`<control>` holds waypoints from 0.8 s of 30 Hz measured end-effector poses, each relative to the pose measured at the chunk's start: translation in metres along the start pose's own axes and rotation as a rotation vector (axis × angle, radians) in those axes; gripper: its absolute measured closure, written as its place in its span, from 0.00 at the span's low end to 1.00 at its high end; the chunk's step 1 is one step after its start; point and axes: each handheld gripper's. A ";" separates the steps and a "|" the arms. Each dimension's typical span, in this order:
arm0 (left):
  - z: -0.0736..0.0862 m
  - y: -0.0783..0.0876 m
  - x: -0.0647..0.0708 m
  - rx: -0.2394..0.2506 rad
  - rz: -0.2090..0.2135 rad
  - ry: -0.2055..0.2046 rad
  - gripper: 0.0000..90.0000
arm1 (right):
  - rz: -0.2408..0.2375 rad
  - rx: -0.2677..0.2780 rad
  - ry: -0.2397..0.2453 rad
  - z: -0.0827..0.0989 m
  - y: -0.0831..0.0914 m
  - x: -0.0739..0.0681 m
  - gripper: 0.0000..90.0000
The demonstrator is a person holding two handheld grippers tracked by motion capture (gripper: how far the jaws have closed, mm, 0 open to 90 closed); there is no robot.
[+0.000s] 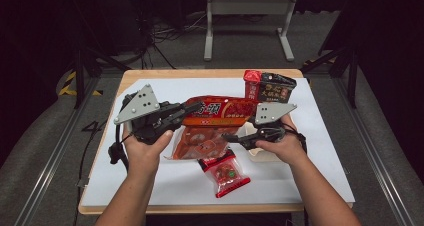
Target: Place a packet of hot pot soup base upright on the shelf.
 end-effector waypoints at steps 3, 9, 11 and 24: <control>0.000 0.000 -0.001 0.004 0.001 0.002 1.00 | -0.029 0.002 0.003 -0.001 0.001 -0.001 0.57; 0.003 -0.002 -0.003 0.002 -0.008 0.012 1.00 | -0.076 -0.021 0.060 -0.008 0.001 -0.011 0.77; 0.003 -0.001 -0.004 -0.001 -0.009 0.015 1.00 | -0.078 -0.029 0.056 -0.009 0.002 -0.013 0.77; 0.005 0.003 -0.010 0.014 -0.004 0.052 0.97 | -0.072 -0.049 0.023 -0.018 0.008 -0.018 0.78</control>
Point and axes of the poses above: each handheld gripper's, and its own axes: y roughly backward along the jaws, z roughly out of its underside, x roughly to its right, and after that the axes turned 6 degrees about -y, right-handed
